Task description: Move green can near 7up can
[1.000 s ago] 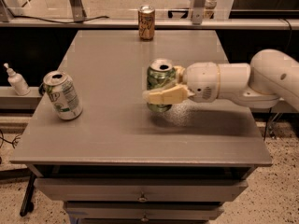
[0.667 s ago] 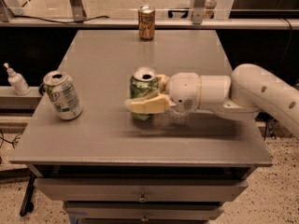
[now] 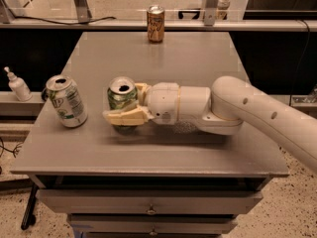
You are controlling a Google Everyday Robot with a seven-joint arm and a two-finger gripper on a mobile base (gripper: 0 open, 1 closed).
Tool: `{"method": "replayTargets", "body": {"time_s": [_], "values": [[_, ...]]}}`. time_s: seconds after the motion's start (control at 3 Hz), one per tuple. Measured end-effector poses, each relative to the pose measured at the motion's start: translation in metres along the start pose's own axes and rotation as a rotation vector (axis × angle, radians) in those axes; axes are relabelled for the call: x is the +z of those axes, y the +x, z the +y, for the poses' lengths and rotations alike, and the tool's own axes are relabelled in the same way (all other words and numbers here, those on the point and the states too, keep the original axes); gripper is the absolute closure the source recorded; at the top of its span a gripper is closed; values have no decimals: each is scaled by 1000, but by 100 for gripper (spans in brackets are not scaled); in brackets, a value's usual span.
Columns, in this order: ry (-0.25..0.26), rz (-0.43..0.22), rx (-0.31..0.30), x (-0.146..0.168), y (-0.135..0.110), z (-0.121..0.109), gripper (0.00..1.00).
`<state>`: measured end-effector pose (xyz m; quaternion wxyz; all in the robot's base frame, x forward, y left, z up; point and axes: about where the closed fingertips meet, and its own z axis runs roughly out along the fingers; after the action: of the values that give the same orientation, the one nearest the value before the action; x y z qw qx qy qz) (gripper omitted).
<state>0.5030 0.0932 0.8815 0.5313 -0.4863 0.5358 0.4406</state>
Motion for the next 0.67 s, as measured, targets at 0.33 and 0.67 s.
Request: {"method": "replayTargets", "body": {"time_s": [0.33, 0.67], "values": [[5, -14, -27, 29, -3, -2, 100], [-4, -3, -36, 48, 0, -1, 100]]}}
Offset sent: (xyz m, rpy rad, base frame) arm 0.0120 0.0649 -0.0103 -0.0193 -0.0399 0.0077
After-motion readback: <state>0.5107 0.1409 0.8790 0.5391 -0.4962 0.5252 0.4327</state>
